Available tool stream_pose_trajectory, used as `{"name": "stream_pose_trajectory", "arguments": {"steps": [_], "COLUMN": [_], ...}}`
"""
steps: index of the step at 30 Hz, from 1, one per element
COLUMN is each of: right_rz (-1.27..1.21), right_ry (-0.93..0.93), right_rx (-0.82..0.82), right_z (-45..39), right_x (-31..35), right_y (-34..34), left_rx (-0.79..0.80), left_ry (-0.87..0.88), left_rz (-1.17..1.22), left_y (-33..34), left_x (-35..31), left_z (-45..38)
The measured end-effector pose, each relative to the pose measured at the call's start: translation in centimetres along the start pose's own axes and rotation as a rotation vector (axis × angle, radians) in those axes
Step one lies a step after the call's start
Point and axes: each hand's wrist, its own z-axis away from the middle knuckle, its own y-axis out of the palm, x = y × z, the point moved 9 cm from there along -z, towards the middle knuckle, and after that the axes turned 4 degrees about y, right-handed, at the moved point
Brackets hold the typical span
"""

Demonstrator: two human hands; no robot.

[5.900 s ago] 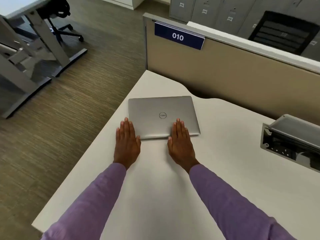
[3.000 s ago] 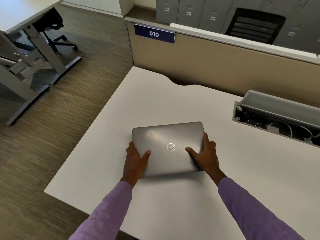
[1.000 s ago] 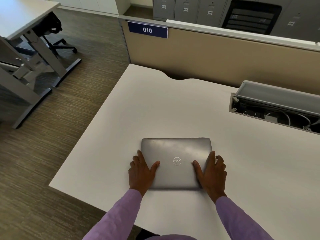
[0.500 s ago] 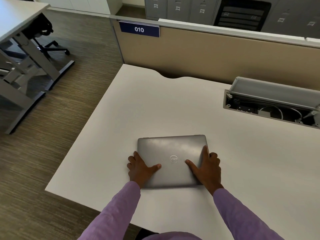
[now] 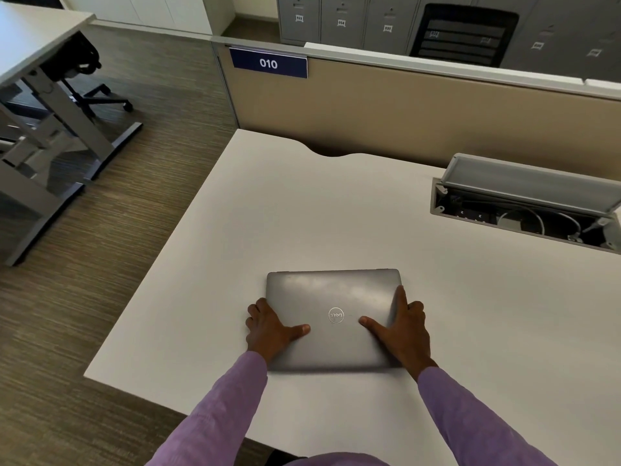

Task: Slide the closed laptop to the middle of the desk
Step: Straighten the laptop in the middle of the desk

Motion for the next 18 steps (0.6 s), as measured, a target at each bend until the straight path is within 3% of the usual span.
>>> {"name": "stream_pose_trajectory", "arguments": {"steps": [18], "right_rz": [-0.178], "right_ry": [0.233], "right_rx": [-0.150], "right_z": [5.0], "right_x": [-5.5], "right_y": [-1.7], "left_rx": [0.073], "left_ry": [0.264], "left_rz": [-0.143], "left_y": [1.6], "left_x": [-5.1], "left_z": [0.0]}}
